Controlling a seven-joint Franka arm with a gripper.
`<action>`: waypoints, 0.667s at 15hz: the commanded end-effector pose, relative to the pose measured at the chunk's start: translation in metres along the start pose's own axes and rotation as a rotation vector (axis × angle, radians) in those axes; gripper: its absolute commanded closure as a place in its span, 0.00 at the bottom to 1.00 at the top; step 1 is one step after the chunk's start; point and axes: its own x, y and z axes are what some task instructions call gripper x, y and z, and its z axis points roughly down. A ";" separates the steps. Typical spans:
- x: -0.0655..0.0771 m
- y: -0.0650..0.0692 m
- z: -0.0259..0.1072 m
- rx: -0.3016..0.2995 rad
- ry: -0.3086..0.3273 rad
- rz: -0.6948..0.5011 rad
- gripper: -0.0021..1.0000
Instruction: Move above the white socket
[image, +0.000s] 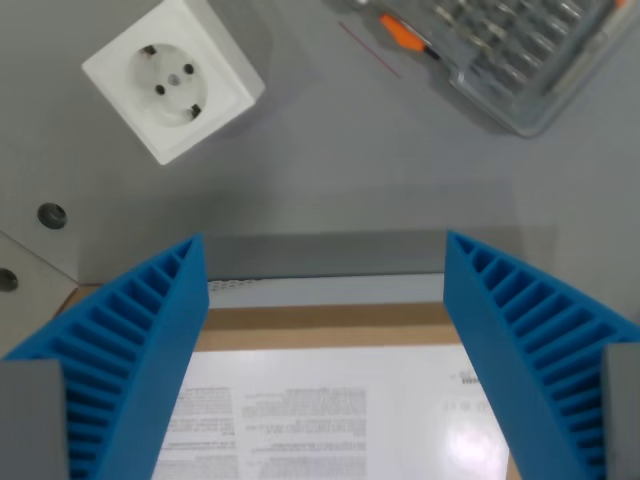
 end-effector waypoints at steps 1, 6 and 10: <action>0.002 -0.013 0.017 -0.031 0.131 -0.359 0.00; 0.010 -0.029 0.041 -0.021 0.131 -0.451 0.00; 0.017 -0.039 0.057 -0.020 0.140 -0.527 0.00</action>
